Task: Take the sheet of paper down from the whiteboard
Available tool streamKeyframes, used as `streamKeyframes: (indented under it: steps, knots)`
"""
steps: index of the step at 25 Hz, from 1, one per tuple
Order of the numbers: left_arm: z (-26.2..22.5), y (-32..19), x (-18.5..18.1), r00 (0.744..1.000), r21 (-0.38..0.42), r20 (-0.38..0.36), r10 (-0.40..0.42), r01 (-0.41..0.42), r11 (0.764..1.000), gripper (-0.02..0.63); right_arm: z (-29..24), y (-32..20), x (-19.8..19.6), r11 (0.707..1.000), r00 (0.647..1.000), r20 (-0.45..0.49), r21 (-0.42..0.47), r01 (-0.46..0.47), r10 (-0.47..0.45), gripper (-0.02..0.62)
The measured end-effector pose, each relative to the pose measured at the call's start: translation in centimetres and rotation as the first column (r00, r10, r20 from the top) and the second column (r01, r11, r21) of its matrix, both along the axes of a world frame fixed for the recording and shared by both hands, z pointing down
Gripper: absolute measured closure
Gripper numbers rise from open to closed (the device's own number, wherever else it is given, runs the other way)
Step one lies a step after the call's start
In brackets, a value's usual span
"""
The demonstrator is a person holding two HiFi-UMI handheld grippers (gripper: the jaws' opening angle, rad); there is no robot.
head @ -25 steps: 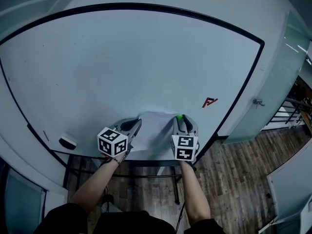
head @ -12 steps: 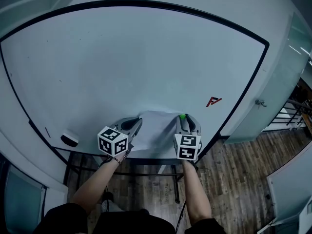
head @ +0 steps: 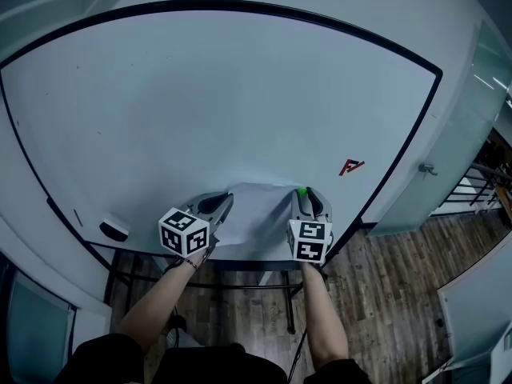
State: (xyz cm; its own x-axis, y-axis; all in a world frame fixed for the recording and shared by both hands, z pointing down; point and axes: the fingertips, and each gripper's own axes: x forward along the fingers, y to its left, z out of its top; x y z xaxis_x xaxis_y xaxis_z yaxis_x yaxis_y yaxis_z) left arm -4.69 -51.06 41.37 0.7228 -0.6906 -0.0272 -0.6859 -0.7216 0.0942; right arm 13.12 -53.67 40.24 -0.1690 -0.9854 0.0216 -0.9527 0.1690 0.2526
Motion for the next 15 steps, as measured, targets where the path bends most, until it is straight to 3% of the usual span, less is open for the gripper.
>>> streamKeyframes:
  steps: [15]
  knots:
    - [-0.06, -0.15, -0.61, 1.0, -0.001, -0.003, -0.006, 0.006, 1.0, 0.586, -0.19, 0.05, 0.6, 1.0, 1.0, 0.005, 0.013, -0.007, 0.007, 0.463]
